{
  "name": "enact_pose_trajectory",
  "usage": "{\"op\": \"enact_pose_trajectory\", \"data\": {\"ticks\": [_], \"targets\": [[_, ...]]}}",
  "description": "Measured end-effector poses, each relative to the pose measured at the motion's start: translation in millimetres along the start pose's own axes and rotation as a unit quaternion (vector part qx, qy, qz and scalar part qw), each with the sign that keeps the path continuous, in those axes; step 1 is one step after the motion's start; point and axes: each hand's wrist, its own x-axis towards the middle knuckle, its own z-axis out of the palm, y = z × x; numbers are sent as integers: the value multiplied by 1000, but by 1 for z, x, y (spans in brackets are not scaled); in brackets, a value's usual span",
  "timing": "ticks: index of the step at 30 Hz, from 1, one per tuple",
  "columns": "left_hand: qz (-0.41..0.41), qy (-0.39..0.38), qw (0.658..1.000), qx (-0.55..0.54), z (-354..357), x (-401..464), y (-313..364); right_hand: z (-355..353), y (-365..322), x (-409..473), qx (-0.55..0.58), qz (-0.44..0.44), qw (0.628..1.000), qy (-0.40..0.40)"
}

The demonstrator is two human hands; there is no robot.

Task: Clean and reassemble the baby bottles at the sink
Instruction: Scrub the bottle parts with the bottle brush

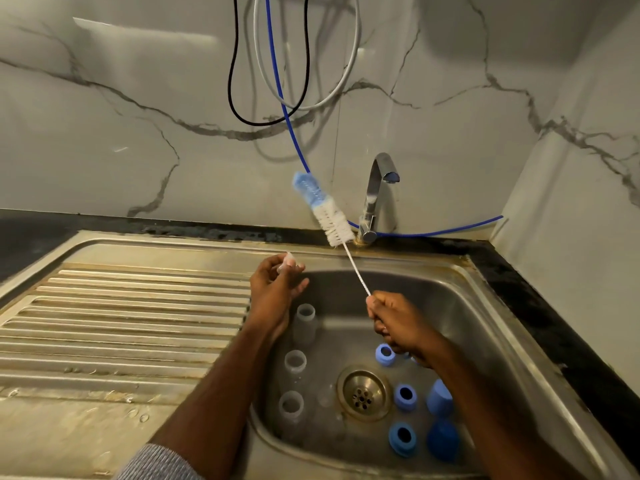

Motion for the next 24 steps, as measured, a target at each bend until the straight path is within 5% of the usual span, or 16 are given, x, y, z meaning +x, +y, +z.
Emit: {"op": "enact_pose_trajectory", "data": {"ticks": [8,24], "targets": [[-7,-22,1000,15,0,-1,4,3,5,2,-218,-111,970,11],[-86,52,982,-162,6,-4,3,9,18,11,-230,-111,967,29]]}}
